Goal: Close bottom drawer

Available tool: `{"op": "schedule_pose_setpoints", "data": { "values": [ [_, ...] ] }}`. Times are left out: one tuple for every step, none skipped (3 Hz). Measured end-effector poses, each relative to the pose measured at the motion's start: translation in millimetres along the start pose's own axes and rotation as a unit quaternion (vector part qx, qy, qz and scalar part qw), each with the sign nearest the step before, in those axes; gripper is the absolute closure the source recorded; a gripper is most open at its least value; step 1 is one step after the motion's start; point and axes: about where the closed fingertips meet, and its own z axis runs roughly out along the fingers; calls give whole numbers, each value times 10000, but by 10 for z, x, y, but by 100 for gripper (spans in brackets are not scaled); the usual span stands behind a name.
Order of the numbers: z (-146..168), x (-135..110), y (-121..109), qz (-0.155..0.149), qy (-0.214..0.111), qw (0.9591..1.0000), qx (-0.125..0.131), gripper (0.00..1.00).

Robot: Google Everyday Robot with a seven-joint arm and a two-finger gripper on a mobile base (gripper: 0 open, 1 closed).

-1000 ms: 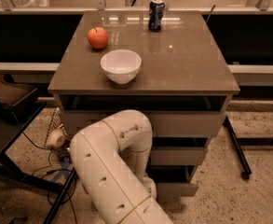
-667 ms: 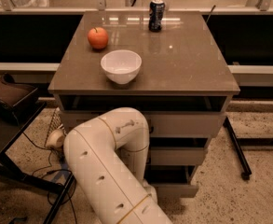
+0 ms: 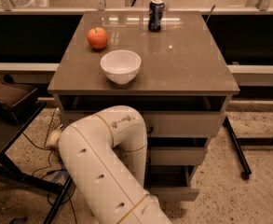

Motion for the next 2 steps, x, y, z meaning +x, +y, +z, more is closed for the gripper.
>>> {"op": "schedule_pose_setpoints", "data": {
  "values": [
    [6, -1, -8, -1, 2, 10000, 25, 100],
    [95, -11, -134, -15, 24, 9992, 403, 100]
  ]
}}
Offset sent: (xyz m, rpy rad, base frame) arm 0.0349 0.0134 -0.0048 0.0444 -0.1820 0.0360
